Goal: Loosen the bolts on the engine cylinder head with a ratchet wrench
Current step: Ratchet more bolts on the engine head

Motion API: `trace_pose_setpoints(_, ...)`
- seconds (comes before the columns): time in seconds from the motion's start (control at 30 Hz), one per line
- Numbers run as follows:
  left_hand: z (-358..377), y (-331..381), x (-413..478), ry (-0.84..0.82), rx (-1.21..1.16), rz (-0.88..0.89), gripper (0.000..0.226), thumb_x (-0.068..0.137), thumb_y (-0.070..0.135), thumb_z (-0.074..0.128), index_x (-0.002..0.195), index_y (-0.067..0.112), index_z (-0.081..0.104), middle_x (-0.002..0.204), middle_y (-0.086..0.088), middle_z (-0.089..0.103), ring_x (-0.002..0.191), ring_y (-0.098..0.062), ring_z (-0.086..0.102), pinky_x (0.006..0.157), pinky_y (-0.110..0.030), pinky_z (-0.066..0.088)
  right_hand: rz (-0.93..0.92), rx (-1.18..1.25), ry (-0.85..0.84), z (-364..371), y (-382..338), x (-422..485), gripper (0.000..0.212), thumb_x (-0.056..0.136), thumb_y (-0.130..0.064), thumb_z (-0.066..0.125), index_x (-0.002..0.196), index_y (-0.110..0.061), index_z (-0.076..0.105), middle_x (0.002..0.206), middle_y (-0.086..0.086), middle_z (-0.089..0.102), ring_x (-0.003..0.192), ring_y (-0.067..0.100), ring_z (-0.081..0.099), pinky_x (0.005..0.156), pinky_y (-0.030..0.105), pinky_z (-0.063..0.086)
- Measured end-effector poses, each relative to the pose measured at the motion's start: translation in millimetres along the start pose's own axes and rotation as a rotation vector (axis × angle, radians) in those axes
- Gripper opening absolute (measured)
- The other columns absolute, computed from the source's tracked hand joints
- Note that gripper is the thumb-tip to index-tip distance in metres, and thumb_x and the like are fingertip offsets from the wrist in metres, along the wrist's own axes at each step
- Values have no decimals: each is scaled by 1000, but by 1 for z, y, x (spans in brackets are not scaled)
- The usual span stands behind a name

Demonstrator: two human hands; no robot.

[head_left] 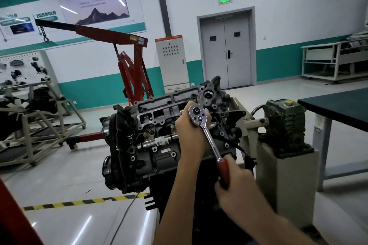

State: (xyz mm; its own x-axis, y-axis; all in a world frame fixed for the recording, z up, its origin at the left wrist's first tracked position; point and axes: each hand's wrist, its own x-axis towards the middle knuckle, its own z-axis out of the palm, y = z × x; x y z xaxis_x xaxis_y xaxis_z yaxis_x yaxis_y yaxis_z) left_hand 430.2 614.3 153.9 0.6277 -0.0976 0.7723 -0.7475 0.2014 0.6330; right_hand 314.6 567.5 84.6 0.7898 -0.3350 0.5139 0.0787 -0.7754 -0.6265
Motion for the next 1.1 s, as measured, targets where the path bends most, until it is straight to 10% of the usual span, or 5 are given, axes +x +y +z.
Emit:
trace_pose_setpoints(0.37, -11, -2, 8, -172, 34, -70, 47, 77, -17, 52, 57, 23, 39, 49, 15, 41, 50, 0, 33, 50, -14, 29, -240, -370, -145, -76, 36, 45, 28, 78, -8, 63, 103, -14, 53, 65, -8, 55, 53, 6, 56, 53, 25, 53)
trace_pose_setpoints(0.5, -12, 2, 9, -175, 11, -50, 50, 80, -13, 59, 55, 25, 38, 49, 15, 40, 50, -1, 30, 50, -15, 28, -404, -557, -107, -114, 34, 86, 27, 75, -8, 67, 98, -15, 56, 63, -13, 50, 52, 7, 52, 53, 10, 36)
trace_pose_setpoints(0.9, -2, -5, -2, -41, -10, 20, 38, 86, -4, 61, 64, 18, 39, 58, 14, 36, 56, -2, 30, 54, -17, 31, 45, 157, 4, 16, -15, -13, 33, 75, -11, 62, 81, -32, 37, 59, -9, 52, 59, -6, 56, 47, 7, 40)
trace_pose_setpoints(1.1, -4, -9, 4, -79, 4, -84, 40, 82, -13, 54, 60, 17, 40, 55, 14, 38, 58, -8, 34, 57, -28, 32, -21, -119, -73, -25, 17, 8, 39, 77, -13, 63, 112, -20, 48, 64, -10, 50, 53, 5, 53, 53, 13, 41)
